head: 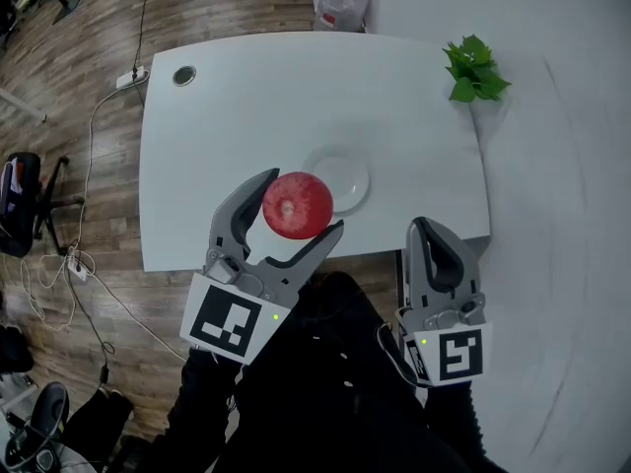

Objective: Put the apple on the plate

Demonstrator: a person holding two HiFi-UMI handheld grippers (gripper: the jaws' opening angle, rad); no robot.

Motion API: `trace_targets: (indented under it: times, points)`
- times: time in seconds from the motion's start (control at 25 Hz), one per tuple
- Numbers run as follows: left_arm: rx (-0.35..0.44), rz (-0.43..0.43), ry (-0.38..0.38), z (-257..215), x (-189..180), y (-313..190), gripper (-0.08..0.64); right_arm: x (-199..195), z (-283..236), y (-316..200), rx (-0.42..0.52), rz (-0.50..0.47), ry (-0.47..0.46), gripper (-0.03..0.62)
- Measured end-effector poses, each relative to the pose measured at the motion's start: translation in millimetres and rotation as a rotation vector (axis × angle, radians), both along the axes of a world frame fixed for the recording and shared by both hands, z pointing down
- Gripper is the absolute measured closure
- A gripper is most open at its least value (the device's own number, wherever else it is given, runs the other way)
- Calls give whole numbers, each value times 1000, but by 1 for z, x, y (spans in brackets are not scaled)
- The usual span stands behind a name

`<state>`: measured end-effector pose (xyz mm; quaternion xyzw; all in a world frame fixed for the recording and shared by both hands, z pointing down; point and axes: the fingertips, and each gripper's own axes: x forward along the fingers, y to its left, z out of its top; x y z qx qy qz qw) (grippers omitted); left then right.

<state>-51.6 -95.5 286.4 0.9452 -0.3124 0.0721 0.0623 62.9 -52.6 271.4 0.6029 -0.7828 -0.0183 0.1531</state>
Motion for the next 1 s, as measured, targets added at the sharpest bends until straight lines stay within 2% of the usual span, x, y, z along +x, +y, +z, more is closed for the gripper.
trace_targets:
  times: [0.32, 0.64, 1.0]
  points:
    - [16, -17, -17, 0, 13, -3, 190, 11, -1, -14, 7, -42, 8, 549]
    - [6, -102, -38, 1, 22, -7, 190, 20, 0, -31, 17, -142, -19, 551]
    - [19, -190, -70, -4, 15, -3, 189, 16, -4, -41, 37, -241, -38, 551]
